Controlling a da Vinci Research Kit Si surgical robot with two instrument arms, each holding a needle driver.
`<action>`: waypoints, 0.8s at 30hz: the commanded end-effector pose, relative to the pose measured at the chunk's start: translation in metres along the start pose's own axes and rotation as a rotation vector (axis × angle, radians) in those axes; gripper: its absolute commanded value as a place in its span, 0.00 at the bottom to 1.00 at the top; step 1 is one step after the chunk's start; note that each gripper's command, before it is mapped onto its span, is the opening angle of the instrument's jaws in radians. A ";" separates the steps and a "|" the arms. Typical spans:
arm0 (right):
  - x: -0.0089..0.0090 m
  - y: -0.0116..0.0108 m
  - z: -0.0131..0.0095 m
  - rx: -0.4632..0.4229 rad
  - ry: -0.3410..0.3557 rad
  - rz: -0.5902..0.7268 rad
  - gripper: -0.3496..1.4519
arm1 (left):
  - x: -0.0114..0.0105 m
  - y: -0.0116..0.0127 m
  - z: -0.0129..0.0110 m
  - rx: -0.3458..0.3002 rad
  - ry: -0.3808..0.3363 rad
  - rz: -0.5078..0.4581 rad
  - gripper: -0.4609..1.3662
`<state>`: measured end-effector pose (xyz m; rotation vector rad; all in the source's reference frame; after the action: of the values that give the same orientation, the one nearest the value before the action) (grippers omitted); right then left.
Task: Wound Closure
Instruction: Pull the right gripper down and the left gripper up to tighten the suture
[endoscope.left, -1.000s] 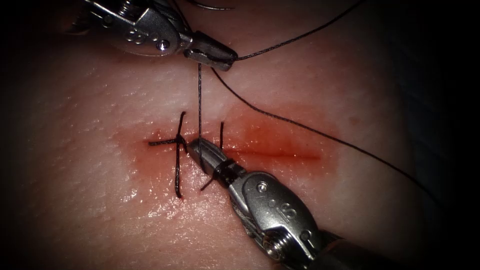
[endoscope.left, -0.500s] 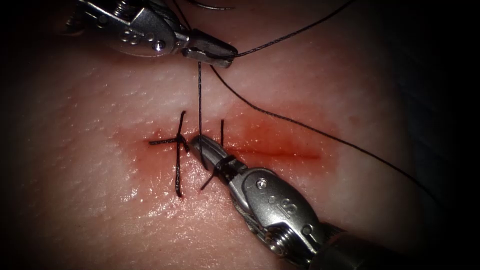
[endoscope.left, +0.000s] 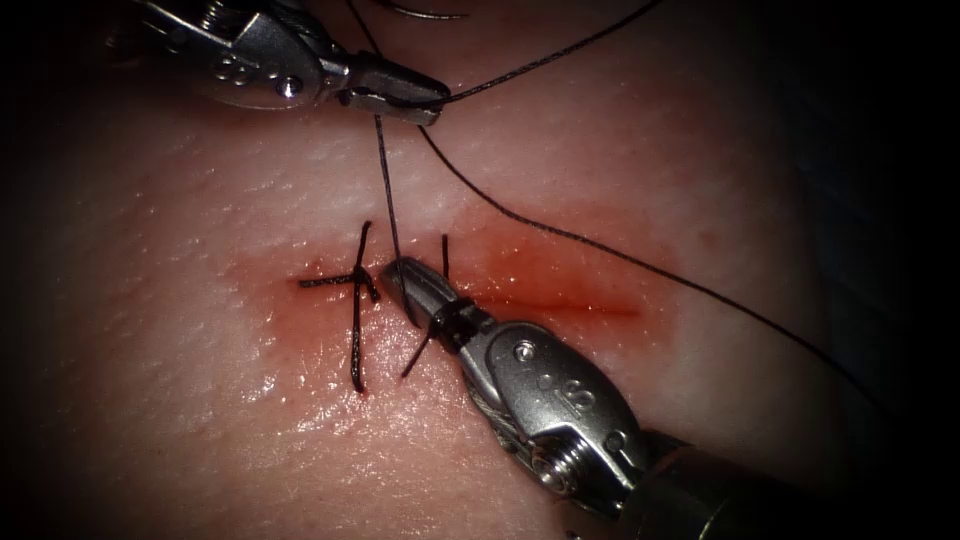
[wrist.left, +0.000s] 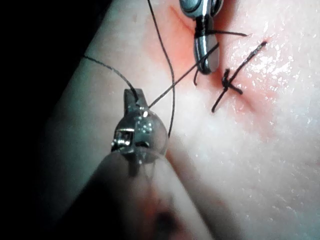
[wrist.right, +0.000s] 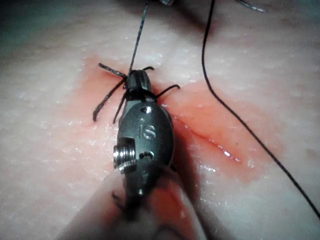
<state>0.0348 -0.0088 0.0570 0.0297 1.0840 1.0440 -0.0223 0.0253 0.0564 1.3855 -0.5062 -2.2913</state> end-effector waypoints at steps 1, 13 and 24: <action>0.0000 0.0000 0.0000 -0.010 0.000 0.001 0.00 | 0.0000 0.0002 0.0000 0.000 -0.002 -0.004 0.06; 0.0003 0.0002 0.0008 -0.044 0.007 0.043 0.00 | 0.0033 0.0047 -0.0013 0.006 0.010 -0.048 0.06; 0.0028 0.0004 0.0014 -0.056 0.080 0.088 0.00 | 0.0038 0.0049 -0.0016 0.033 0.024 -0.058 0.06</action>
<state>0.0357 -0.0057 0.0559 -0.0091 1.1346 1.1620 -0.0218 0.0192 0.0554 1.4638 -0.5096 -2.3184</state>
